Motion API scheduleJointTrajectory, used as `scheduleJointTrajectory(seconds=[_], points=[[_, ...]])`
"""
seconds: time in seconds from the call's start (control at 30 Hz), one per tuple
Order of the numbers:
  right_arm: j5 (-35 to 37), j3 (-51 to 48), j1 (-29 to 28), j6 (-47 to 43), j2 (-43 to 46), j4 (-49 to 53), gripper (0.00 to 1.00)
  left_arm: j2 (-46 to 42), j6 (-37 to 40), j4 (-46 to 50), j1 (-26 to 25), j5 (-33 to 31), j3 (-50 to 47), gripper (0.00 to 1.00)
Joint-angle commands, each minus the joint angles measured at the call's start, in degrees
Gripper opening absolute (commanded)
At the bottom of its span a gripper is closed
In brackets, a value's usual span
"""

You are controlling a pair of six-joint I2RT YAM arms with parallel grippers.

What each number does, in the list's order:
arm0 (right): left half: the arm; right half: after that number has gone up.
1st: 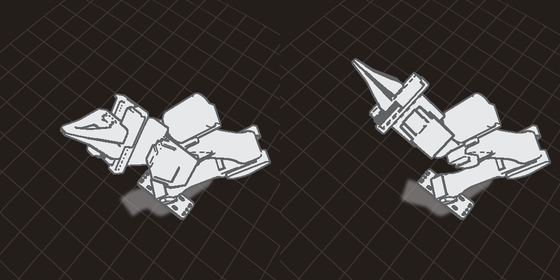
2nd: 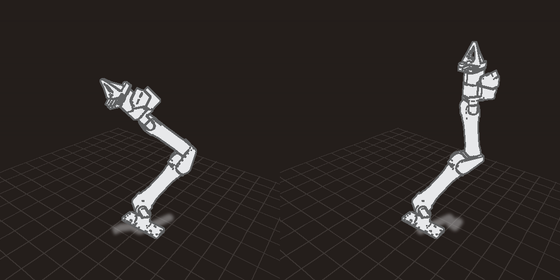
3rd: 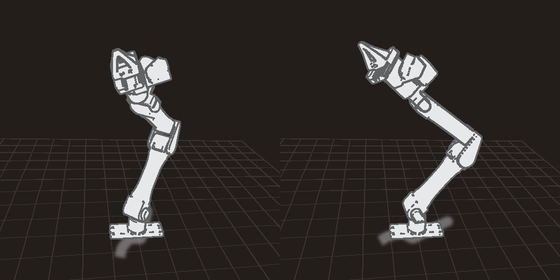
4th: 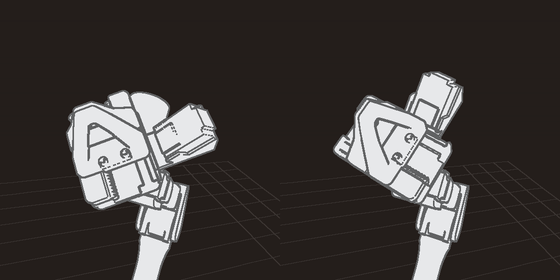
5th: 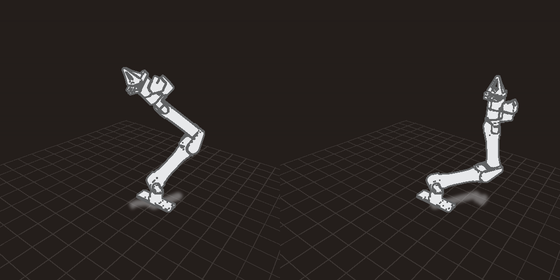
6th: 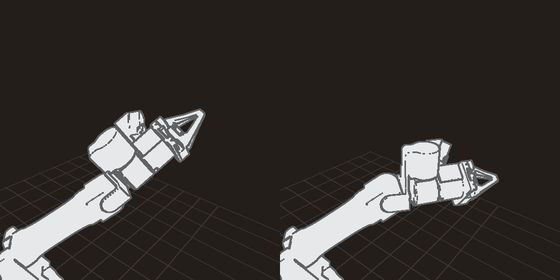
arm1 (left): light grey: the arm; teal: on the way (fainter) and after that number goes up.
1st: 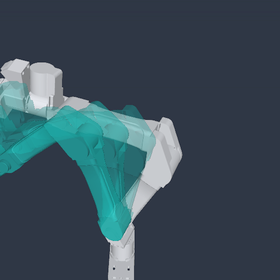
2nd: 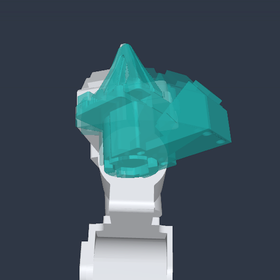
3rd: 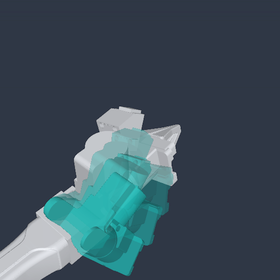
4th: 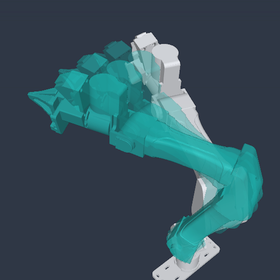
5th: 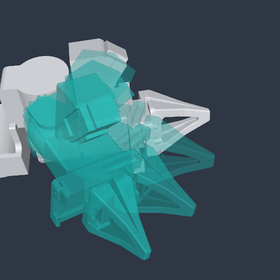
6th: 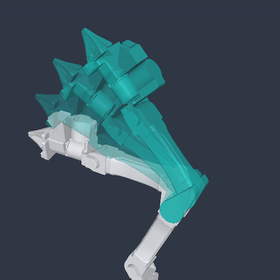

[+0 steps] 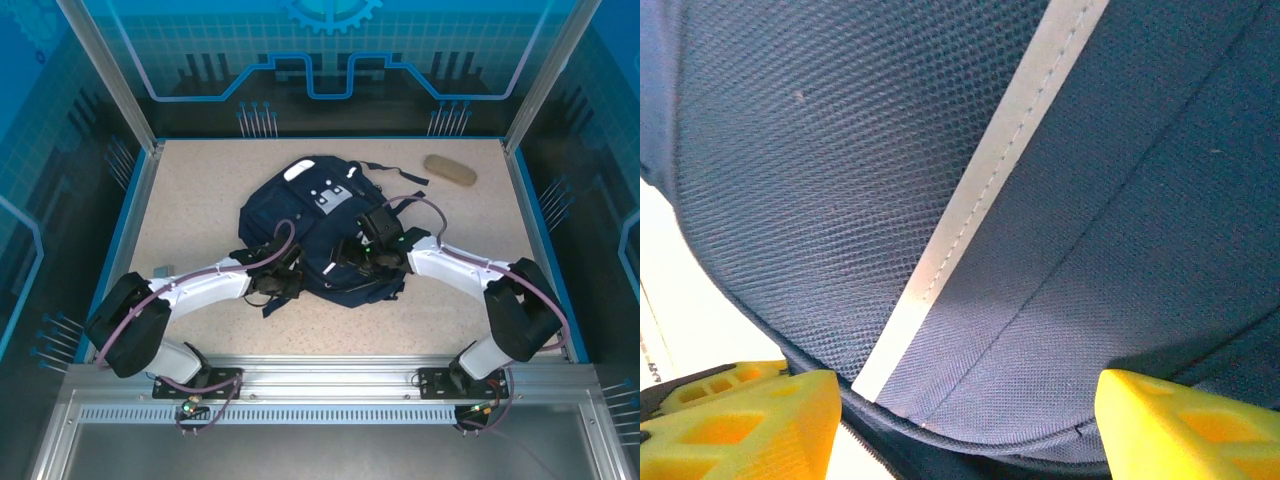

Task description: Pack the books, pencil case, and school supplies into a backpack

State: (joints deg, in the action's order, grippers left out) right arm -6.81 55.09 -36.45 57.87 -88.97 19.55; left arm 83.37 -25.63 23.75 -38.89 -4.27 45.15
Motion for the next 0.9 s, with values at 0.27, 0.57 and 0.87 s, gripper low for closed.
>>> scheduleJointTrajectory(seconds=[0.27,0.57,0.87], points=[[1.44,2.59,-1.46,5.03,-7.88,-5.65,0.62,0.76,1.98,-7.87,-5.65,9.60,-0.39,0.00],[5.14,5.24,-0.89,3.93,-8.60,-4.58,0.59,-2.56,-3.07,-15.52,-5.84,13.29,-2.83,0.23],[10.58,4.19,3.55,-9.22,-1.02,1.95,0.64,-18.51,-11.67,-16.00,5.05,13.49,-12.56,0.68]])
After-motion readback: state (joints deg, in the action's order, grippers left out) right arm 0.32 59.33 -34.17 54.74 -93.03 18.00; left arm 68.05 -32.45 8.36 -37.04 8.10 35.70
